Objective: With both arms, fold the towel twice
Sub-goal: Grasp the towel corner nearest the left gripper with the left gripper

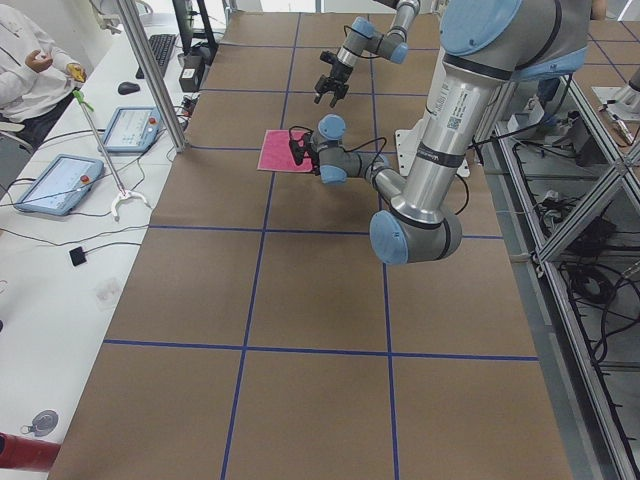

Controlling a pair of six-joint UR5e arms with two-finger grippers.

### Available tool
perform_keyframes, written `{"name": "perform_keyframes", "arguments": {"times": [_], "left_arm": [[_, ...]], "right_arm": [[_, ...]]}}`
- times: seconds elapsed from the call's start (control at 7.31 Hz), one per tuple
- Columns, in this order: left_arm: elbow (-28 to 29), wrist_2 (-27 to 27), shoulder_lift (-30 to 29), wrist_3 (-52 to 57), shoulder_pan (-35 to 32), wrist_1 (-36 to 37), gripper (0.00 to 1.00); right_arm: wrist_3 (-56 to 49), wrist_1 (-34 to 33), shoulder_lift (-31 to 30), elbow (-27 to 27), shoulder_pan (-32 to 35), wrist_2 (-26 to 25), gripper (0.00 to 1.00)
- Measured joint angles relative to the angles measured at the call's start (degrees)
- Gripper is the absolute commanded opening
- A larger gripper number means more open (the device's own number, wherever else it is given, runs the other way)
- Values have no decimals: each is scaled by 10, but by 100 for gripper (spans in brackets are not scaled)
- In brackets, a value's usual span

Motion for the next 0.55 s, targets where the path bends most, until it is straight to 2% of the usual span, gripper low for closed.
{"name": "perform_keyframes", "arguments": {"times": [0.55], "left_arm": [[13,0,-4,0,5,-1,90]], "right_arm": [[-4,0,-8,3,0,1,97]]}}
